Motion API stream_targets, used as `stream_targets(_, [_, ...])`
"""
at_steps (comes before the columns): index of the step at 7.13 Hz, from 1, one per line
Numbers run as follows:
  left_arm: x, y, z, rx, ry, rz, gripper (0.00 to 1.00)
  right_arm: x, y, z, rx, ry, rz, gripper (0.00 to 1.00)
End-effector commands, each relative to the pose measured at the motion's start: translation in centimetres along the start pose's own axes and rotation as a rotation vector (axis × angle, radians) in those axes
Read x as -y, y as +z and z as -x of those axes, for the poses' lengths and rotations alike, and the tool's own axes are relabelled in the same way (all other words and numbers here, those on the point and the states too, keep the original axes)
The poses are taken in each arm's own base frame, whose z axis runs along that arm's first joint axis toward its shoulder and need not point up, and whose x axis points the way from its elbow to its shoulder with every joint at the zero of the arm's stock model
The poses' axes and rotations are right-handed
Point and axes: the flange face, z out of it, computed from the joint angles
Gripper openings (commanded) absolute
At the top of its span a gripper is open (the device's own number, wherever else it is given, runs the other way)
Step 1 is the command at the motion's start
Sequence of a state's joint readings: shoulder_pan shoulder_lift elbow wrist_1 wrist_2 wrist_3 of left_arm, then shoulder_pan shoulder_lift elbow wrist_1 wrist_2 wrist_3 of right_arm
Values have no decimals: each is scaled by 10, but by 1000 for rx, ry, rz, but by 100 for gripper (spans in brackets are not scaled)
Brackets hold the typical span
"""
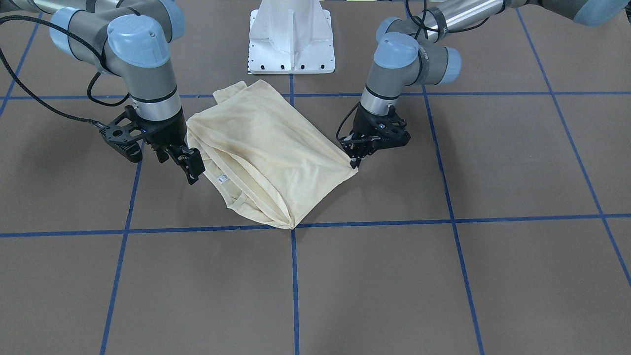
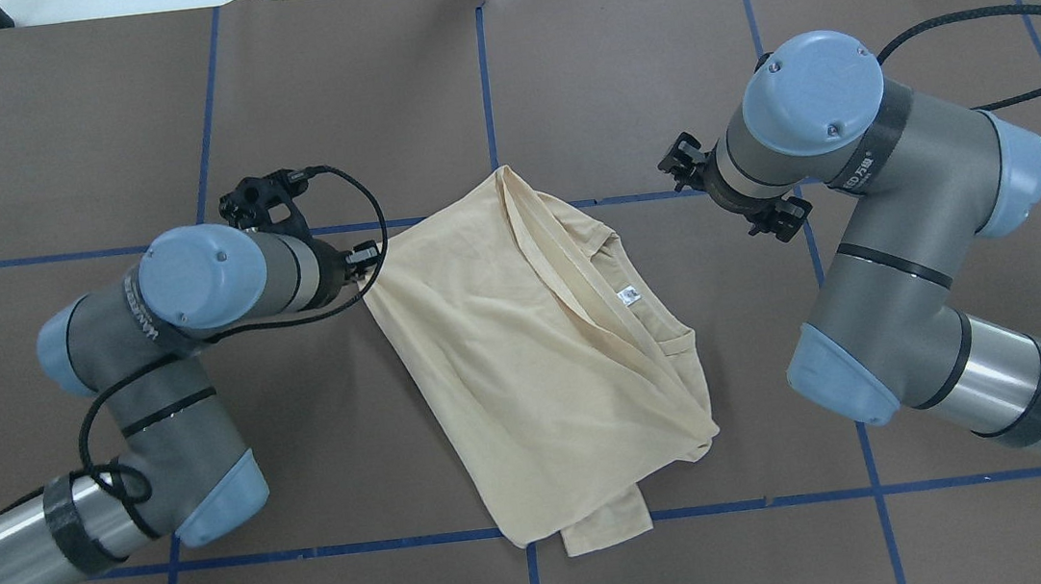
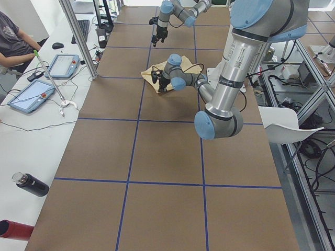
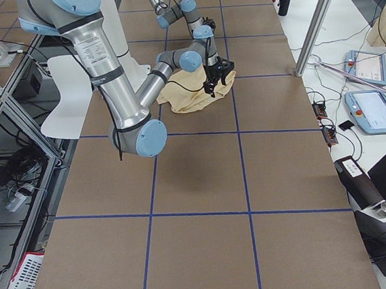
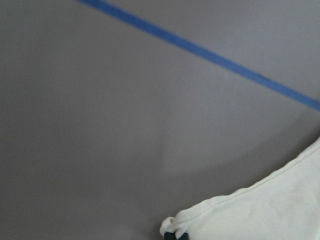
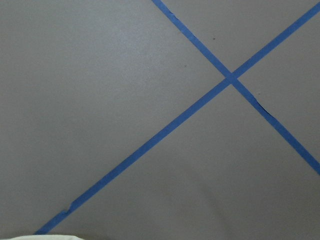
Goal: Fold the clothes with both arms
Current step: 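Lower the right gripper to the shirt's near corner by the collar and grasp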
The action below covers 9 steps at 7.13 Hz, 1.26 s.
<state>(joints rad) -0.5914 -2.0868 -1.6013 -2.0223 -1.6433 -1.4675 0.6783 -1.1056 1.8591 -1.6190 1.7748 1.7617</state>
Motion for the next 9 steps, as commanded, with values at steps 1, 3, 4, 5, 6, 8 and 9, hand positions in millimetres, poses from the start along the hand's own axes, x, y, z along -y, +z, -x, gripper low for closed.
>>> stream_targets(1, [91, 27, -57, -25, 13, -98, 0, -26, 4, 3, 53, -6, 37, 100])
stream_targets(3, [125, 41, -59, -42, 27, -127, 39, -74, 8, 7, 104, 3, 98, 100])
stream_targets(4, [125, 35, -62, -51, 27, -99, 42, -97, 5, 7, 129, -4, 129, 100])
stream_targets(5, [131, 6, -57, -101, 26, -63, 42, -130, -1, 14, 155, 29, 136, 100])
stream_targets(6, [123, -14, -31, -116, 30, -60, 42, -181, 3, 12, 171, 117, 123, 100])
stream_targets(8, [119, -21, -28, -105, 26, -57, 42, -251, 20, -10, 171, 197, 95, 100])
stream_targets(9, [119, -24, -29, -109, 24, -58, 42, -259, 26, -19, 155, 218, 97, 100])
